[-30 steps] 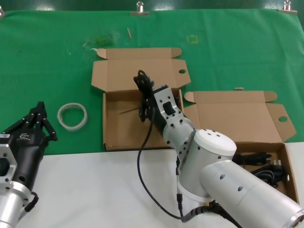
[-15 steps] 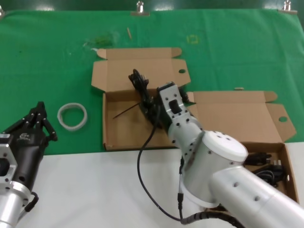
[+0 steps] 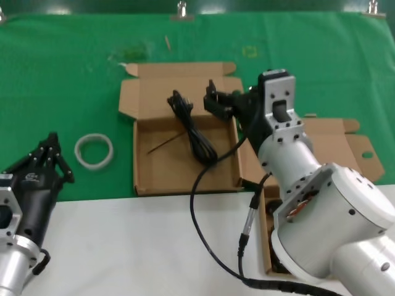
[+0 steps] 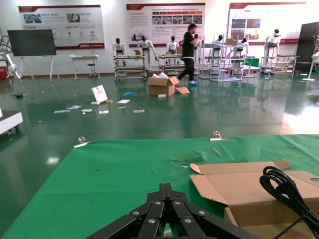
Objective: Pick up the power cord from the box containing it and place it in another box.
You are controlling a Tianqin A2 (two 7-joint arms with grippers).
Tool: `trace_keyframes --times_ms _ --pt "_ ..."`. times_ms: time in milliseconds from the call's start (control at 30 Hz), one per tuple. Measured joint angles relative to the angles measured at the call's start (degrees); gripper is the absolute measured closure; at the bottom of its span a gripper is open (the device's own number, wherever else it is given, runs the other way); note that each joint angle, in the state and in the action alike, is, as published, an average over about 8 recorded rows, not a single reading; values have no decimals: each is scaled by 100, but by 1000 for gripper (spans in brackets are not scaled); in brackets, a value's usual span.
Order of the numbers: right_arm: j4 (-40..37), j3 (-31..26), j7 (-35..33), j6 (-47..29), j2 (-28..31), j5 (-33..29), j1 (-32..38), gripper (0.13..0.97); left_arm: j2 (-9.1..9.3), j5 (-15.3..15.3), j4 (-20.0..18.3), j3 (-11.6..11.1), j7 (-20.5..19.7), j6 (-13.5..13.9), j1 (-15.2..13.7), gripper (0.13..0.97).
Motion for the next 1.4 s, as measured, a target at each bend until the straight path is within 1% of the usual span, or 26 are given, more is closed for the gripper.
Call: trace_keyframes --times_ms 100,233,367,467,633,733,767,1033,1067,1333,1400 --pt "198 78 30 62 48 -37 -77 315 0 0 0 0 0 0 0 957" --pt "219 172 123 -17 57 -154 -155 239 0 0 0 0 0 0 0 946" --pt "206 326 285 -180 61 -361 -278 239 0 0 0 0 0 0 0 924" --pt "196 464 431 -324 65 -546 -389 206 0 0 0 0 0 0 0 914" --pt "179 715 694 -585 72 -881 -589 151 0 0 0 0 0 0 0 845" --pt "169 871 856 -746 76 -1087 -715 146 0 0 0 0 0 0 0 804" --pt "165 923 909 -800 77 -1157 -757 143 0 0 0 0 0 0 0 804" --pt "137 1337 1347 -1233 89 -1712 -1088 129 0 0 0 0 0 0 0 628" --pt "134 1387 1400 -1285 90 -1780 -1128 129 0 0 0 0 0 0 0 628" --pt "106 1803 1836 -1718 102 -2335 -1462 129 0 -1 0 0 0 0 0 412" --pt "99 1907 1945 -1826 104 -2473 -1545 129 0 -1 0 0 0 0 0 412"
